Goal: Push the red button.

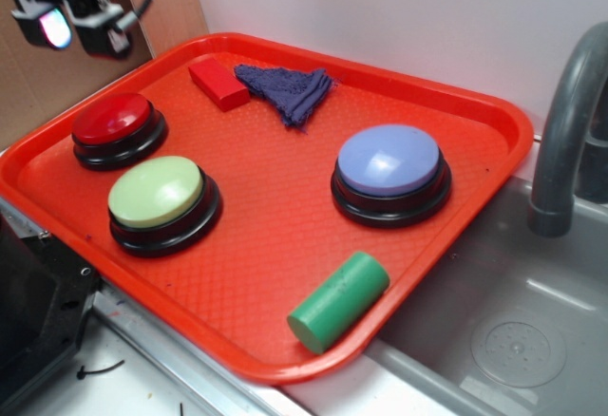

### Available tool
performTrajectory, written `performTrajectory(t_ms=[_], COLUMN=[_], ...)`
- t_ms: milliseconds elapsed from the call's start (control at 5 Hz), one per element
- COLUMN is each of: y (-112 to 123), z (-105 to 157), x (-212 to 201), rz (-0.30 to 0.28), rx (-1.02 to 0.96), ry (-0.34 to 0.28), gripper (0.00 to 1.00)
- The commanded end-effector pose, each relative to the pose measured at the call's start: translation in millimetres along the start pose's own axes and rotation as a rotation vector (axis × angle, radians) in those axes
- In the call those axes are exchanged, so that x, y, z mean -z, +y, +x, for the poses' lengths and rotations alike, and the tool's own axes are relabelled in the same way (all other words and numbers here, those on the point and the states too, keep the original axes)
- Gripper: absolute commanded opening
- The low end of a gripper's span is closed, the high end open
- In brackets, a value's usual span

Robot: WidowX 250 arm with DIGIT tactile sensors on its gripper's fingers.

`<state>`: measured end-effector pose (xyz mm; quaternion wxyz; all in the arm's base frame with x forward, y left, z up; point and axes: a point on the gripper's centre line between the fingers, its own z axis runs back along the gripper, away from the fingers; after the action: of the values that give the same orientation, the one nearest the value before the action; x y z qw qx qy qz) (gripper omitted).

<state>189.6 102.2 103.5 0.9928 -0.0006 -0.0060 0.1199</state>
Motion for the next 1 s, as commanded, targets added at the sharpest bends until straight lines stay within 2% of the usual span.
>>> performTrajectory(t_ms=[0, 400, 600, 800], y=[15.7, 6.9, 6.3, 4.1], z=[-3.0, -3.5, -4.7, -6.0], x=[45.3, 51.0, 35.2, -5.7], rz=[0.069, 0.060, 0.065, 0.083], rx=[0.044, 0.074, 0.059, 0.032], ry=[0.001, 0.006, -0.007, -0.013], gripper=[1.00, 1.00, 1.00, 1.00])
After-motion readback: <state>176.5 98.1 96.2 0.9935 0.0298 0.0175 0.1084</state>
